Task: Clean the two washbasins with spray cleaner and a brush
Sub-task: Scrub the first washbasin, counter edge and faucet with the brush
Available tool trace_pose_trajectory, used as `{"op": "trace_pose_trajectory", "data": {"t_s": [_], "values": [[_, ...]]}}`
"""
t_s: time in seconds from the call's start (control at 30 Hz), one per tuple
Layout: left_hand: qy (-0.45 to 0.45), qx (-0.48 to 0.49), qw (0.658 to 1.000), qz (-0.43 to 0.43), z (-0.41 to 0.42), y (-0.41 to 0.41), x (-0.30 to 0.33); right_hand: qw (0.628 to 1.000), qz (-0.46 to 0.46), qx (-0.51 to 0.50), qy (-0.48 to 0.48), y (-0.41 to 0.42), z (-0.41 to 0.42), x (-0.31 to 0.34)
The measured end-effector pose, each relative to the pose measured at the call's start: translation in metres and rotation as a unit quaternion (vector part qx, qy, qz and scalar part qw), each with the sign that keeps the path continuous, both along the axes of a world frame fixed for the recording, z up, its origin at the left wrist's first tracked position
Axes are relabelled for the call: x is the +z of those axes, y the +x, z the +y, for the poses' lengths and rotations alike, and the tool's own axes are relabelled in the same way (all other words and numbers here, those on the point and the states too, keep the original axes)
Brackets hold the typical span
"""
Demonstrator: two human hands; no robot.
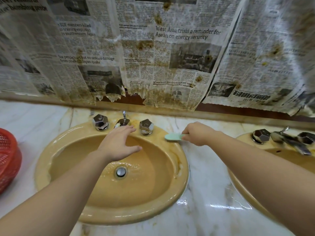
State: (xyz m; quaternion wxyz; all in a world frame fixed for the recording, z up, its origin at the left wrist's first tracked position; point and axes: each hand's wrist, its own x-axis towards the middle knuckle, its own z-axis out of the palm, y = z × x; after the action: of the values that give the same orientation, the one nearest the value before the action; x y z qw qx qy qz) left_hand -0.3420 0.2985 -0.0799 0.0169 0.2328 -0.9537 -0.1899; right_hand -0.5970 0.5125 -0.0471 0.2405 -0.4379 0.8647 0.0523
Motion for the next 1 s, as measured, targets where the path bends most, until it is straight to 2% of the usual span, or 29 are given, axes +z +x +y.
{"op": "trace_pose_trajectory", "data": {"t_s": [0.1, 0.13, 0.23, 0.27, 0.37, 0.4, 0.5, 0.57, 0.67, 0.73, 0.83, 0.87, 1.0], "values": [[-0.002, -0.001, 1.000, 0.002, -0.001, 0.000, -0.001, 0.992, -0.086, 0.010, 0.096, 0.003, 0.006, 0.006], [-0.003, -0.001, 1.000, 0.005, -0.001, 0.000, -0.002, 0.992, -0.072, 0.014, 0.100, 0.005, 0.005, 0.011], [-0.001, -0.001, 1.000, 0.009, -0.001, 0.000, -0.003, 1.000, 0.011, -0.013, 0.010, 0.007, 0.005, 0.005], [-0.001, 0.000, 1.000, 0.011, -0.001, 0.000, -0.003, 0.999, 0.009, -0.021, 0.023, 0.009, 0.005, 0.005], [-0.008, -0.002, 1.000, 0.012, -0.002, 0.000, -0.004, 0.987, -0.051, -0.008, 0.150, 0.014, 0.009, 0.018], [-0.009, -0.004, 1.000, 0.011, -0.003, 0.000, -0.005, 0.986, -0.042, -0.004, 0.159, 0.018, 0.011, 0.022], [-0.003, -0.005, 1.000, 0.015, -0.004, 0.001, -0.006, 0.998, 0.037, -0.023, 0.041, 0.026, 0.019, 0.006], [-0.005, -0.006, 1.000, 0.017, -0.004, 0.001, -0.005, 0.998, 0.034, -0.050, -0.008, 0.032, 0.027, -0.005], [-0.014, -0.008, 1.000, 0.017, -0.004, 0.000, -0.006, 0.995, -0.060, -0.015, 0.082, 0.030, 0.038, 0.008], [-0.018, -0.007, 1.000, 0.018, -0.004, 0.000, -0.007, 0.994, -0.046, -0.008, 0.103, 0.031, 0.043, 0.015], [-0.017, -0.008, 1.000, 0.023, -0.005, 0.002, -0.007, 0.998, 0.018, -0.059, 0.016, 0.041, 0.053, 0.008], [-0.019, -0.008, 0.999, 0.025, -0.004, 0.001, -0.007, 0.998, 0.024, -0.060, 0.017, 0.047, 0.056, 0.006], [-0.035, -0.012, 0.999, 0.018, -0.004, 0.001, -0.008, 0.994, -0.015, -0.021, 0.104, 0.061, 0.067, 0.009]]}}
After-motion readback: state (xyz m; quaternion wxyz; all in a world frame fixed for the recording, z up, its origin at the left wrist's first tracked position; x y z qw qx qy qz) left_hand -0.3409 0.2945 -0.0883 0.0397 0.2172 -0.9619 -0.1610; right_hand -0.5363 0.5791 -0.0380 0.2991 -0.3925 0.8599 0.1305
